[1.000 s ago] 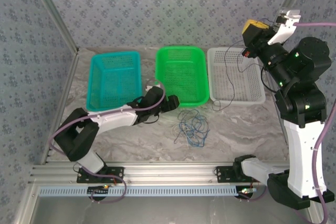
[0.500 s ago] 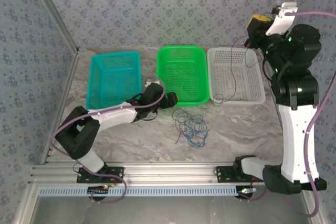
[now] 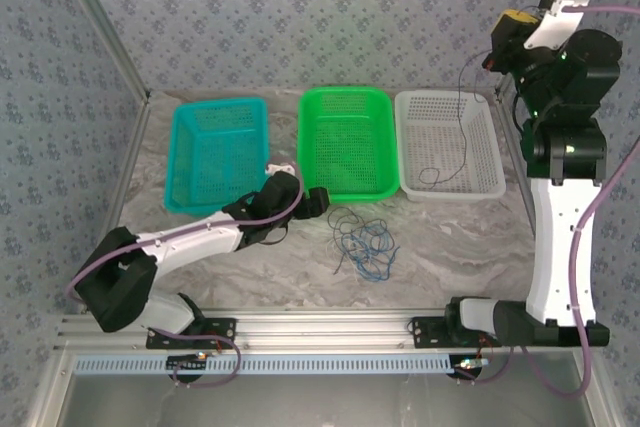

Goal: Untangle the cables

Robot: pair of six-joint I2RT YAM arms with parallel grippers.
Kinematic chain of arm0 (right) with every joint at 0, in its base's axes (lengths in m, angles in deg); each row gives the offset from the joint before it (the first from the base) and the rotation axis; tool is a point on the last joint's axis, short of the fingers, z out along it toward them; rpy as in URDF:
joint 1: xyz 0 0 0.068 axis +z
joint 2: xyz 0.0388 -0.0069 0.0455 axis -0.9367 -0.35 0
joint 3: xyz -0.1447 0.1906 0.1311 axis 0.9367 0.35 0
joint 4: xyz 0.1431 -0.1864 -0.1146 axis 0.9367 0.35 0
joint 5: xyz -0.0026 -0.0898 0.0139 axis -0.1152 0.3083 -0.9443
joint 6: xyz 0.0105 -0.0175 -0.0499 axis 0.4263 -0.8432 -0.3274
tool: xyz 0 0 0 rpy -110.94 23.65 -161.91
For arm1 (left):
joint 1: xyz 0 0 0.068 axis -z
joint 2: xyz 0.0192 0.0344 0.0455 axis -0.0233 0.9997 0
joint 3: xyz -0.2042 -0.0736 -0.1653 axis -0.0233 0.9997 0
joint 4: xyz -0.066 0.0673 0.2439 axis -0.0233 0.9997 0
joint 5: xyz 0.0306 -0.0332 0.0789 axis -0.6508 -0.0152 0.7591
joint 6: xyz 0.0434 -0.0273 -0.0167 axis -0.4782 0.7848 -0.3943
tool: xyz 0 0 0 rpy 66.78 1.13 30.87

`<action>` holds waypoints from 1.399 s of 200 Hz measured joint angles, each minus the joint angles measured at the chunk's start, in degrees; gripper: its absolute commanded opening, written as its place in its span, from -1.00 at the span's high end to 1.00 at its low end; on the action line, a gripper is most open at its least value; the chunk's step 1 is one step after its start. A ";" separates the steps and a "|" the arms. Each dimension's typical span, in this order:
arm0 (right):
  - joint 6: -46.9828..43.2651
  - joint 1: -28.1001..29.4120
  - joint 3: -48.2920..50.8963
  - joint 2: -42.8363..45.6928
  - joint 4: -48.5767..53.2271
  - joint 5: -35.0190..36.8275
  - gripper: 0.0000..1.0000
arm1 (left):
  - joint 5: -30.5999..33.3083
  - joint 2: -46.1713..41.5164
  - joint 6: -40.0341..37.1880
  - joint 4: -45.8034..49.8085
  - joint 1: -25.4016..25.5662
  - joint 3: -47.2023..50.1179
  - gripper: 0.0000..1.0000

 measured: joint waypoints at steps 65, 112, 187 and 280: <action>0.52 -2.75 7.58 -6.54 -0.90 -2.03 1.00 | 1.09 -1.29 -0.17 -0.07 0.09 1.62 -0.83; 1.38 -4.55 16.85 -12.17 -0.33 -4.26 0.64 | 1.66 -1.46 -0.20 0.50 0.09 2.08 -0.84; 3.15 -4.50 13.94 -27.74 12.98 -3.91 -0.38 | 1.70 -2.08 -0.61 1.51 0.09 2.34 -0.84; 2.01 6.29 29.42 -8.15 14.58 -2.73 -0.42 | 1.38 -2.32 -2.75 2.05 0.57 2.91 -0.84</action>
